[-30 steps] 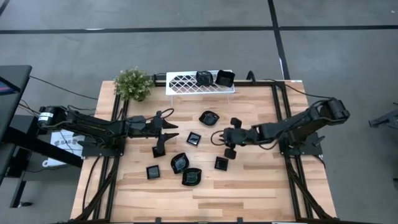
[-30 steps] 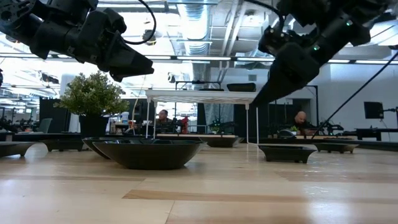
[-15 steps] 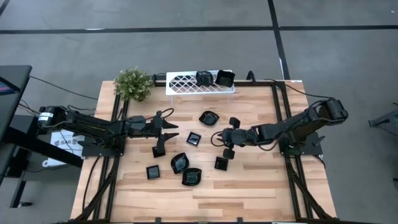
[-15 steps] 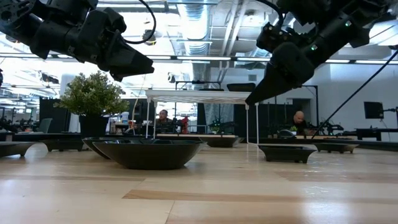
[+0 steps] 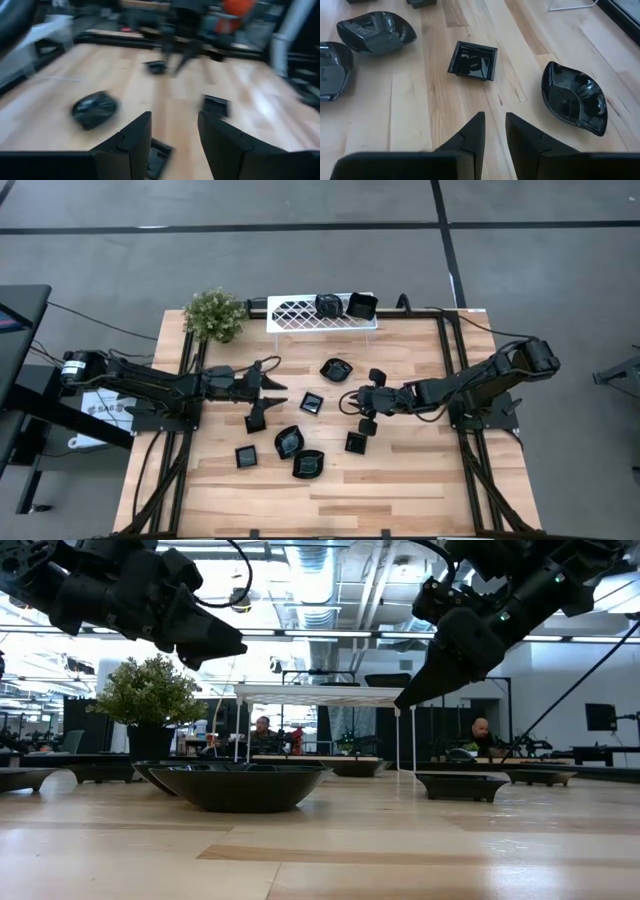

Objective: Pick & Place Mini shaped plates
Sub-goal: Stack the black leaf-shaped plate on top of the black leaf-shaped plate on the shelf

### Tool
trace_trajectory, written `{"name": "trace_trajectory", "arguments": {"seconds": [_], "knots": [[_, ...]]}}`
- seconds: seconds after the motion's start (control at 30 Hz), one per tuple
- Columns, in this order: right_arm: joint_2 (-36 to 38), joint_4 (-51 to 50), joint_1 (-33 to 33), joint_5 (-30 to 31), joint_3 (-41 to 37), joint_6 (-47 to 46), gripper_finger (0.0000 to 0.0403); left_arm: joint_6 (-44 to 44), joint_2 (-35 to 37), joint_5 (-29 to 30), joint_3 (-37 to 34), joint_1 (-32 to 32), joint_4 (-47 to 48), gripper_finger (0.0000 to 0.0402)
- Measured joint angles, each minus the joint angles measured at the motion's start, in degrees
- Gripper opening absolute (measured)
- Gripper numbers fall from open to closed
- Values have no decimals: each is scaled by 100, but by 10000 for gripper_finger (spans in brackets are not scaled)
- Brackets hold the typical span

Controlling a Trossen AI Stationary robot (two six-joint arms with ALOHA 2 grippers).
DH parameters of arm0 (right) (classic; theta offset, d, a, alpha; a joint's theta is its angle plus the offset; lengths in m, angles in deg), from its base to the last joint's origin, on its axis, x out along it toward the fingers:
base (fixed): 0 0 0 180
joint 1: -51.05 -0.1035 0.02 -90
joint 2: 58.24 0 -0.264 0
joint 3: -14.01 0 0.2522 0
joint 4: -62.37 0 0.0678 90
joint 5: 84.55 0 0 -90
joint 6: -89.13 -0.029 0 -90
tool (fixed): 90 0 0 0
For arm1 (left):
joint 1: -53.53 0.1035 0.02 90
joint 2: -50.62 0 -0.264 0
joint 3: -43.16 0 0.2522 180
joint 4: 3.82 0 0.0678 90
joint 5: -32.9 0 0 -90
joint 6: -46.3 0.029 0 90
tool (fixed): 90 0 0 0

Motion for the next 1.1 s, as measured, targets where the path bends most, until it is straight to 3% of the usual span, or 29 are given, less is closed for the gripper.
{"name": "trace_trajectory", "arguments": {"seconds": [0.23, 0.33, 0.67, 0.97, 1.1], "knots": [[0, 0, 0, -2, 0, 0, 71, 518, 1, -2412, 0, -42, 0, 163], [0, -2, 0, -4, 0, -2, 71, 730, 0, -2851, 0, -153, -1, 163], [0, -4, 0, -21, 0, -15, 71, 933, -1, -2799, 0, -219, -2, 163], [-2, 0, -79, -391, 0, 456, 71, 1296, -1, -1046, 1, -281, 974, 163], [-2, 2, -120, -404, 0, 532, 71, 1224, -1, -898, 0, -377, 1011, 163]]}}
